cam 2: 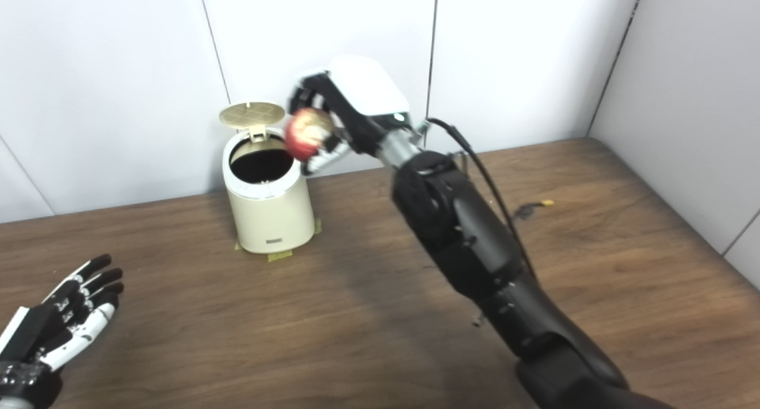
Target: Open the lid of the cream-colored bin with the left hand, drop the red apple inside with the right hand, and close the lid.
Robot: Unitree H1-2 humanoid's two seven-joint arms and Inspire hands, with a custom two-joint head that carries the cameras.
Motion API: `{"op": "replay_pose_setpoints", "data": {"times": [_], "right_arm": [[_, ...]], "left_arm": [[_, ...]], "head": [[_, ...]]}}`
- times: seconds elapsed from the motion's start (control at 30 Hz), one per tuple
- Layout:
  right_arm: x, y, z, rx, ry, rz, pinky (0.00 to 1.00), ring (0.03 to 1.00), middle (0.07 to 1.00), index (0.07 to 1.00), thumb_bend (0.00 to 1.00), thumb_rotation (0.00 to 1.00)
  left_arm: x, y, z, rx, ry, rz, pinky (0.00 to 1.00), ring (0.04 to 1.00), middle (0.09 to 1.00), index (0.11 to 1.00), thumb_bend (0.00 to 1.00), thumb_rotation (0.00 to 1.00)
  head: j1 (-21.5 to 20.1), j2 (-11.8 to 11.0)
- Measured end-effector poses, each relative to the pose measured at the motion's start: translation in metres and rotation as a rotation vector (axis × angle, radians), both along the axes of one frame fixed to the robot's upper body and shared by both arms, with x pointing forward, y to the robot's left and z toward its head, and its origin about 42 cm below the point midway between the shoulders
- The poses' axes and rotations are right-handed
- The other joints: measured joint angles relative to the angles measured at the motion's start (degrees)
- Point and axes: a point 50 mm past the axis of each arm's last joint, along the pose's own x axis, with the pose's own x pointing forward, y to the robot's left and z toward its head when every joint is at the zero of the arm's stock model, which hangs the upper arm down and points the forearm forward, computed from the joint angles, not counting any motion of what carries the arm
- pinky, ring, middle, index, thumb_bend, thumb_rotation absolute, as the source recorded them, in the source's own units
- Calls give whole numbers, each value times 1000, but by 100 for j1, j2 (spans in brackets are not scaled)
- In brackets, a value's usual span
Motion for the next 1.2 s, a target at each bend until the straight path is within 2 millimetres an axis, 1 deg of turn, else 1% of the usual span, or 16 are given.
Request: {"op": "replay_pose_setpoints", "data": {"times": [0.13, 0.2, 0.27, 0.43, 0.5, 0.6, 0.73, 0.9, 1.07, 1.2], "right_arm": [[13, 22, -1, -1, 1, 44, 363, 386, 484, 529, 515, 0], [18, 32, -3, 5, 0, 62, 366, 387, 491, 523, 515, 0], [23, 40, -3, 9, 3, 72, 361, 383, 496, 524, 515, 0], [32, 54, -7, 23, 9, 81, 363, 389, 500, 521, 500, 0], [35, 57, -9, 31, 9, 84, 383, 394, 499, 517, 500, 0], [44, 64, -20, 33, 45, 75, 370, 399, 503, 513, 500, 0], [48, 69, -29, 31, 65, 82, 354, 405, 508, 500, 500, 0], [56, 65, -39, 40, 93, 62, 366, 403, 504, 502, 500, 0], [59, 63, -40, 68, 111, 59, 381, 403, 500, 505, 501, 0], [62, 63, -40, 69, 108, 54, 377, 403, 497, 503, 501, 0]], "left_arm": [[0, -5, -2, -18, -4, 4, 862, 864, 870, 905, 271, 148], [-1, -8, -2, -17, -7, 13, 856, 860, 867, 905, 275, 156], [-2, -11, -1, -14, -14, 15, 855, 858, 867, 912, 273, 183], [-5, -13, -4, -11, -7, 20, 848, 861, 873, 913, 287, 240], [-7, -13, -6, -12, 0, 23, 848, 858, 873, 910, 292, 257], [-8, -13, -7, -7, -3, 34, 846, 854, 863, 908, 298, 267], [-8, -15, -7, -7, -10, 41, 849, 852, 865, 908, 294, 256], [-8, -18, -8, -21, -13, 46, 852, 857, 867, 902, 302, 274], [-8, -22, -9, -34, -16, 48, 850, 861, 873, 908, 320, 287], [-10, -20, -10, -34, -15, 55, 855, 861, 870, 905, 322, 284]], "head": [[132, -9], [176, -9], [211, -18], [282, -44], [325, -44], [360, -44], [378, -44], [405, -44], [413, -44], [440, -44]]}}
